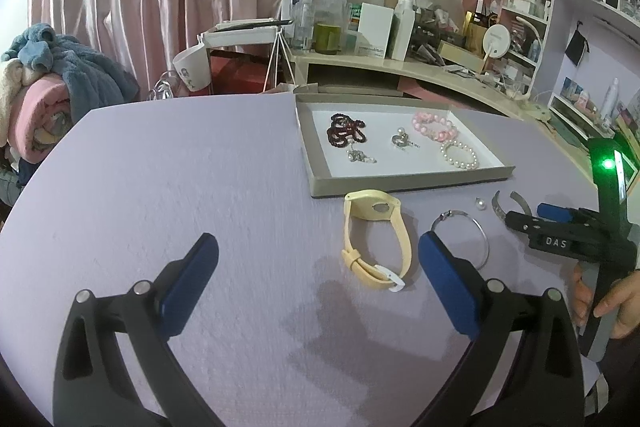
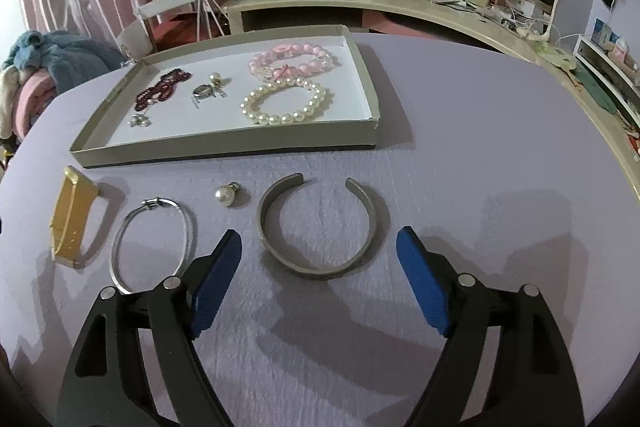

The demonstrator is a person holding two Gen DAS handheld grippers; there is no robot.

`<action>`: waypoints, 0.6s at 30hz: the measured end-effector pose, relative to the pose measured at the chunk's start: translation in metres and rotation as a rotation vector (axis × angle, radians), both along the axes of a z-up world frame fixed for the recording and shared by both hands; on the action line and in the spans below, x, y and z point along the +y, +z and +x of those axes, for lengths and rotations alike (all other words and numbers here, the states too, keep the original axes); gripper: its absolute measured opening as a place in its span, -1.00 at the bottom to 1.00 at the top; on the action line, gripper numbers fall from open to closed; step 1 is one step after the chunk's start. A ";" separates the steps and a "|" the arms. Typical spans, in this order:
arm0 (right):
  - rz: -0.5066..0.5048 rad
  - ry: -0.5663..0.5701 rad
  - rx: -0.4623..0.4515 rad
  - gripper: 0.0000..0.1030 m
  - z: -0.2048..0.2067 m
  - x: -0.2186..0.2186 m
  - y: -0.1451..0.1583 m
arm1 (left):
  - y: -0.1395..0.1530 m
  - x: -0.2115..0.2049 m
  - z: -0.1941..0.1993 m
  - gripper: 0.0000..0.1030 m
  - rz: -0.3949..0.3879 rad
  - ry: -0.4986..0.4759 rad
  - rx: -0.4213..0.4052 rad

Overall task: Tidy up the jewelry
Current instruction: 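Move the right tool to the silver cuff bangle while the left tool approaches the yellow watch band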

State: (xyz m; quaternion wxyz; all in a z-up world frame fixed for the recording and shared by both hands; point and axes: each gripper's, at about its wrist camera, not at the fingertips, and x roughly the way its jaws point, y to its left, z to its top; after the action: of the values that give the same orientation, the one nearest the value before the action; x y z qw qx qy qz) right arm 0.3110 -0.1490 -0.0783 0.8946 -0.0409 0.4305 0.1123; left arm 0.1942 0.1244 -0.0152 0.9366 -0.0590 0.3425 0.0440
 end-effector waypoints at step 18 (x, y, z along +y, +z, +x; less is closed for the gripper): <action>-0.017 -0.018 0.014 0.60 0.013 0.007 -0.006 | -0.008 -0.002 0.004 0.94 0.000 -0.005 0.029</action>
State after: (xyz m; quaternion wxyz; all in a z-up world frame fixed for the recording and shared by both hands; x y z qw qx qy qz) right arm 0.3244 -0.1419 -0.0839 0.8922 -0.0438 0.4380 0.1009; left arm 0.1982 0.1228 -0.0236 0.9316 -0.0575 0.3563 0.0424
